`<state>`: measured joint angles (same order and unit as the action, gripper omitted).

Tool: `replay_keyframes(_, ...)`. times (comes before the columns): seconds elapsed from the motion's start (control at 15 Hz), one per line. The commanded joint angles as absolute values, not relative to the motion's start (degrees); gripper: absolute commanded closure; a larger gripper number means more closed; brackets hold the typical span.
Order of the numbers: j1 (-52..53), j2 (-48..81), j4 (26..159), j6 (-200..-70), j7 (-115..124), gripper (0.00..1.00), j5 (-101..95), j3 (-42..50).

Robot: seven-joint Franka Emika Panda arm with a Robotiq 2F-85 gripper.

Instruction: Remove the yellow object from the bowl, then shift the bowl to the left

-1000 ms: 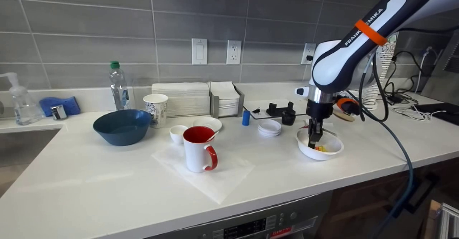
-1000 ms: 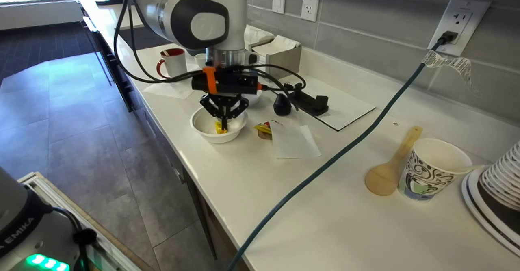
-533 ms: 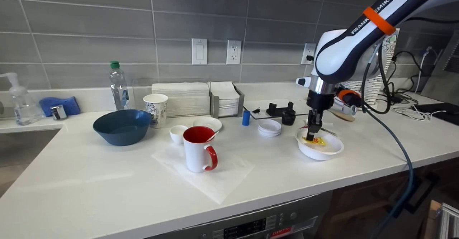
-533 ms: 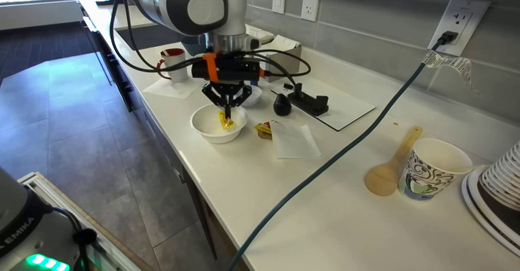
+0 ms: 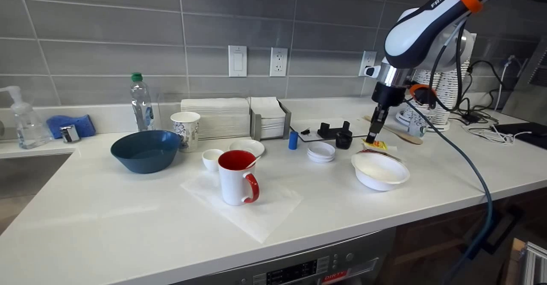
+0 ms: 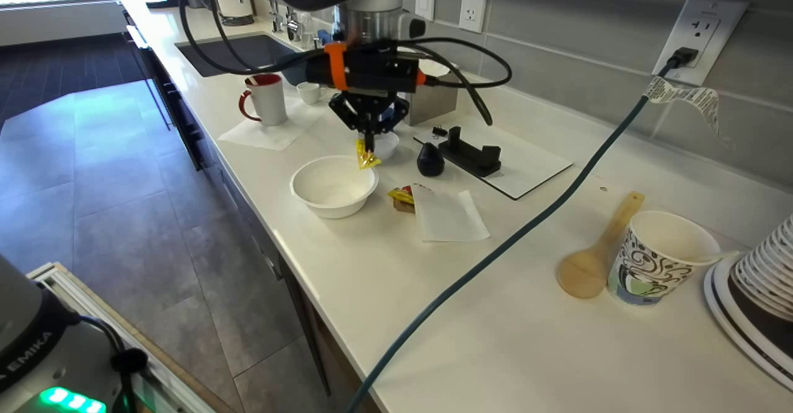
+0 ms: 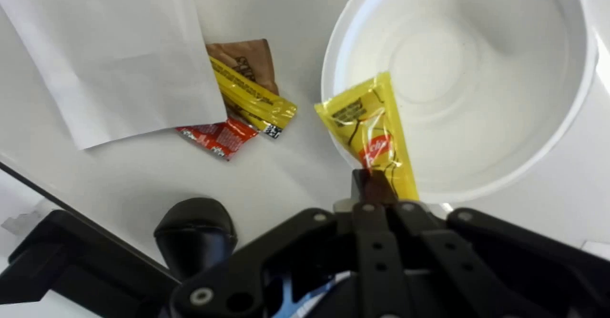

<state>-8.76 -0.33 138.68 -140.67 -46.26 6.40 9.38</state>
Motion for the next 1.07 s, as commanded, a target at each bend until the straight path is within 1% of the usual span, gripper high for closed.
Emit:
replay_keyframes(0.0,-9.5,2.7,135.1,-141.3,-43.2,1.0,8.5,10.0)
replay_keyframes(0.4,-9.9,8.6,134.4,-150.5,-34.3,1.0,4.0,9.9)
replay_keyframes(0.6,-10.1,10.7,134.0,-152.6,-29.4,1.0,-0.1,10.1)
replay_keyframes(0.67,-9.8,11.3,133.9,-152.8,-26.2,0.74,-3.1,10.8)
replay_keyframes(0.73,-9.9,11.3,133.7,-151.1,-24.6,0.73,-4.7,10.9)
replay_keyframes(0.93,-10.5,9.8,133.7,-148.2,-24.0,0.54,-4.4,10.0)
replay_keyframes(1.0,-10.7,8.9,133.8,-147.7,-24.6,0.46,-3.8,9.7)
